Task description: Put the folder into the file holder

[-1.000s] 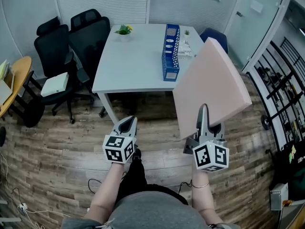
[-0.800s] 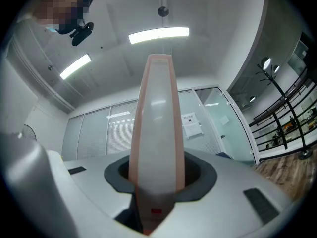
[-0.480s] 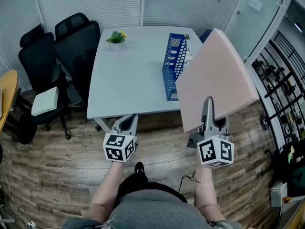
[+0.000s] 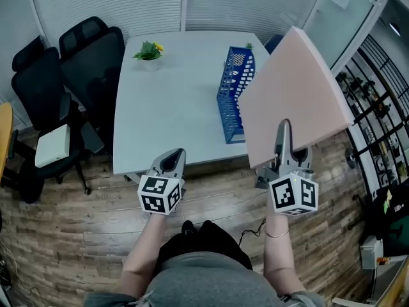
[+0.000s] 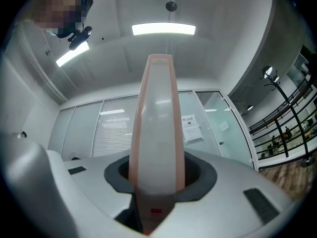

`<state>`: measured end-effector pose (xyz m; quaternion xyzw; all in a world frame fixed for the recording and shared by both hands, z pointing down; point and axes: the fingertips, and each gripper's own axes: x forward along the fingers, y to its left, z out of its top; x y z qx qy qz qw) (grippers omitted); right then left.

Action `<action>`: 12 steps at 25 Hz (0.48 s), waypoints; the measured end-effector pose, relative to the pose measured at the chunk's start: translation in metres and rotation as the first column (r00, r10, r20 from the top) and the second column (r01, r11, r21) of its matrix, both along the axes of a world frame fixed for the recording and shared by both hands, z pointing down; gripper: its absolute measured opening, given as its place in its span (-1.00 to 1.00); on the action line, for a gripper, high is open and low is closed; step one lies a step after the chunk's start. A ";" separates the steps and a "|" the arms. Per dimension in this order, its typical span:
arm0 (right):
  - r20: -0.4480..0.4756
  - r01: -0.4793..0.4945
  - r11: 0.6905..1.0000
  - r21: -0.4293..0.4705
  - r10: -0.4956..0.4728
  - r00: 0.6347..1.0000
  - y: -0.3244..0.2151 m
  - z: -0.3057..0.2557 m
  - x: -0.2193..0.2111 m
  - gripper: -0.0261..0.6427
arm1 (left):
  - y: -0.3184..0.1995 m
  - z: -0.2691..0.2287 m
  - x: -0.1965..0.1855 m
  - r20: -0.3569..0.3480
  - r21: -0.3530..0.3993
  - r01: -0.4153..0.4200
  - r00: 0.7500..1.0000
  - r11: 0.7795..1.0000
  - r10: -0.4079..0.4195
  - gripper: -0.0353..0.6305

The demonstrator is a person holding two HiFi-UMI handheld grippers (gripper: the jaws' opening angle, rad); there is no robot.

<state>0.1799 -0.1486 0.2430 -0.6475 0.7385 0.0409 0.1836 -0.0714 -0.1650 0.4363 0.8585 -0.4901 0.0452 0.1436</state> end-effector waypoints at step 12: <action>-0.011 0.036 0.999 0.000 -0.036 0.999 -0.075 0.002 0.000 -0.45 | -0.053 0.001 -0.002 0.006 -0.004 0.039 0.999 0.999 -0.039 -0.82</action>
